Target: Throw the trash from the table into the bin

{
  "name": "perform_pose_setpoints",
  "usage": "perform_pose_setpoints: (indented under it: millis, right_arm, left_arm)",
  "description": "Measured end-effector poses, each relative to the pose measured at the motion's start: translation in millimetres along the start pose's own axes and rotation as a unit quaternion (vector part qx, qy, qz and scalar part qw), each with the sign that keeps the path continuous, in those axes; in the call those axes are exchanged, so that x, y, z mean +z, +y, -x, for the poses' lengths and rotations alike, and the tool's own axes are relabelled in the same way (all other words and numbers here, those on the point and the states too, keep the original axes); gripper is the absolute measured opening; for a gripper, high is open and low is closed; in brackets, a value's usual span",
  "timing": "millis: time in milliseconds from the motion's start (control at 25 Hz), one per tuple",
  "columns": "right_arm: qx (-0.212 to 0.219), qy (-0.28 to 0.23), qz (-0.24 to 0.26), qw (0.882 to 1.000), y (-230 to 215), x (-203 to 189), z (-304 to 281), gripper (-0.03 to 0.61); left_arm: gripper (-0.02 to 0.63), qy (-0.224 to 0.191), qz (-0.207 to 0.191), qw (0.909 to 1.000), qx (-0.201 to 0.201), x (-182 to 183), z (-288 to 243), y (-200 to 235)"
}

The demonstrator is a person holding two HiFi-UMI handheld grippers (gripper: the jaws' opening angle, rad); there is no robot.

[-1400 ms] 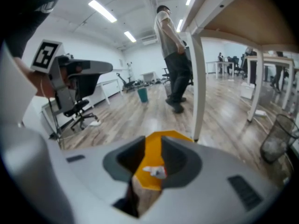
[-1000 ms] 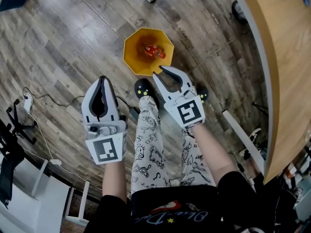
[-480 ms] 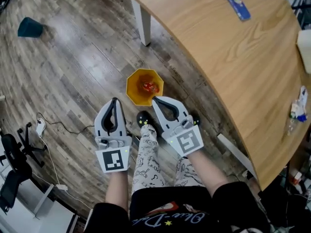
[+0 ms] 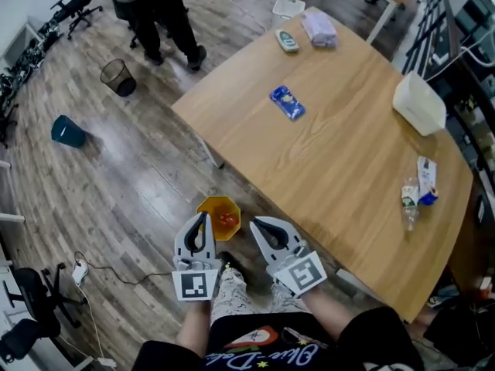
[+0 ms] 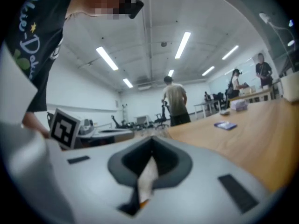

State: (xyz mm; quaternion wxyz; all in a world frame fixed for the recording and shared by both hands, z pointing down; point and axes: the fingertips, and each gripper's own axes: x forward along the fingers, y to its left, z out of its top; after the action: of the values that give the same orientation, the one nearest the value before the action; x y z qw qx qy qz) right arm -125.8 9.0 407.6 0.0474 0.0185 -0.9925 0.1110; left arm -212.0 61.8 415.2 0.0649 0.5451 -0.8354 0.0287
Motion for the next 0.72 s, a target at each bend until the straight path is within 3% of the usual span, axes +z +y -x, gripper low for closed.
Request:
perform_pose_setpoints:
  millis: [320, 480, 720]
  right_arm:
    - [-0.077, -0.037, 0.011, 0.996, -68.9, 76.5, 69.0, 0.003]
    - [-0.088, -0.059, 0.026, 0.994, -99.7, 108.0, 101.0, 0.003]
    - [-0.086, -0.077, 0.035, 0.993, -136.5, 134.4, 144.1, 0.003]
  left_arm:
    - [0.011, -0.033, -0.027, 0.9968, -0.068, 68.8, -30.5, -84.4]
    - [0.011, -0.049, -0.028, 0.9942, -0.091, 93.6, -48.6, -128.6]
    - [0.011, -0.062, -0.068, 0.9897, -0.110, 114.5, -70.4, -193.9]
